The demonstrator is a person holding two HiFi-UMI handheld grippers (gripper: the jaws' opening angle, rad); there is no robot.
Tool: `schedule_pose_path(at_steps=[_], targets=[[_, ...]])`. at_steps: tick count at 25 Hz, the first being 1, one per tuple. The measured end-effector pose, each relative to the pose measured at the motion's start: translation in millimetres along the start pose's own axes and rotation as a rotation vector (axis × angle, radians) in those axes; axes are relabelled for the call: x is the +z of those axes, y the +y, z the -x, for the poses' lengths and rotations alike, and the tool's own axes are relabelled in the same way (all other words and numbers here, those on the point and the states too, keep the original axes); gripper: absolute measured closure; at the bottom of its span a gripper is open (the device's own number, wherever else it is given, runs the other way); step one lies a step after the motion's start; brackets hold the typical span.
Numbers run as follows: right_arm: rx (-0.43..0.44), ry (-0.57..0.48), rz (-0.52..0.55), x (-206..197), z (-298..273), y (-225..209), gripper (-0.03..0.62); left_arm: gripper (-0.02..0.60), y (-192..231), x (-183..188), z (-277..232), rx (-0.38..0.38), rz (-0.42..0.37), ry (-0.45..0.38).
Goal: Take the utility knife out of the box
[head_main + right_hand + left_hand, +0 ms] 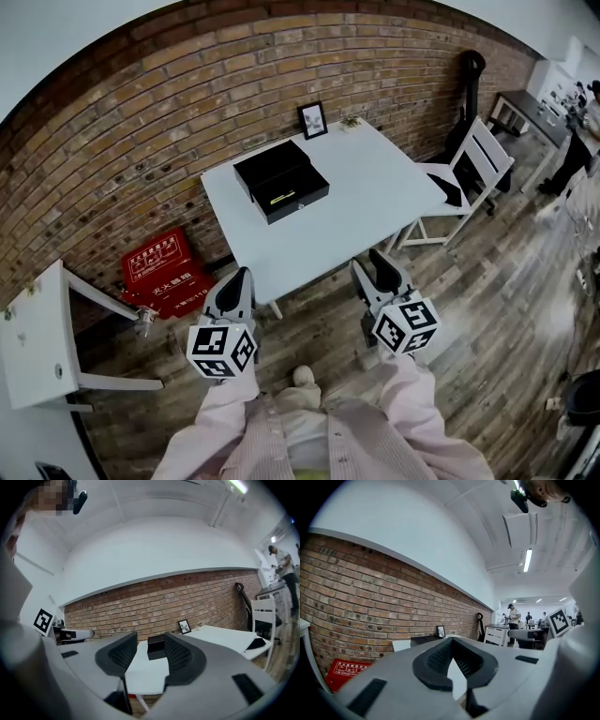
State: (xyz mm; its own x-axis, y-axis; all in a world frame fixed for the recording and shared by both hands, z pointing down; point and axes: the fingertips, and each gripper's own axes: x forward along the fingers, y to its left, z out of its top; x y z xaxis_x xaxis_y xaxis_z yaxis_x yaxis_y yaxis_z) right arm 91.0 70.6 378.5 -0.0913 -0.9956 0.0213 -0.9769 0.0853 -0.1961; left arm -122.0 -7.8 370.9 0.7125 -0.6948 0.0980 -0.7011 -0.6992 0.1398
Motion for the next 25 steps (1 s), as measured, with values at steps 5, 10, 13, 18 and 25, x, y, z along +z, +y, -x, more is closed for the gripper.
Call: schedule_pose_path(at_steps=[5, 10, 13, 18, 25], targets=[[0.01, 0.021, -0.006, -4, -36, -8, 0.431, 0.589, 19, -2, -26, 0.003, 0.012, 0.016], [0.014, 0.025, -0.001, -3, -62, -13, 0.431, 0.589, 34, -2, -44, 0.011, 0.022, 0.017], [0.003, 0.021, -0.003, -3, -68, -19, 0.431, 0.589, 38, -7, -53, 0.003, 0.029, 0.024], [-0.035, 0.043, 0.004, -10, -73, -30, 0.431, 0.589, 38, -13, -62, -0.013, 0.029, 0.042], [-0.019, 0.06, -0.009, -17, -101, -42, 0.431, 0.589, 50, -20, -80, 0.011, 0.041, 0.06]])
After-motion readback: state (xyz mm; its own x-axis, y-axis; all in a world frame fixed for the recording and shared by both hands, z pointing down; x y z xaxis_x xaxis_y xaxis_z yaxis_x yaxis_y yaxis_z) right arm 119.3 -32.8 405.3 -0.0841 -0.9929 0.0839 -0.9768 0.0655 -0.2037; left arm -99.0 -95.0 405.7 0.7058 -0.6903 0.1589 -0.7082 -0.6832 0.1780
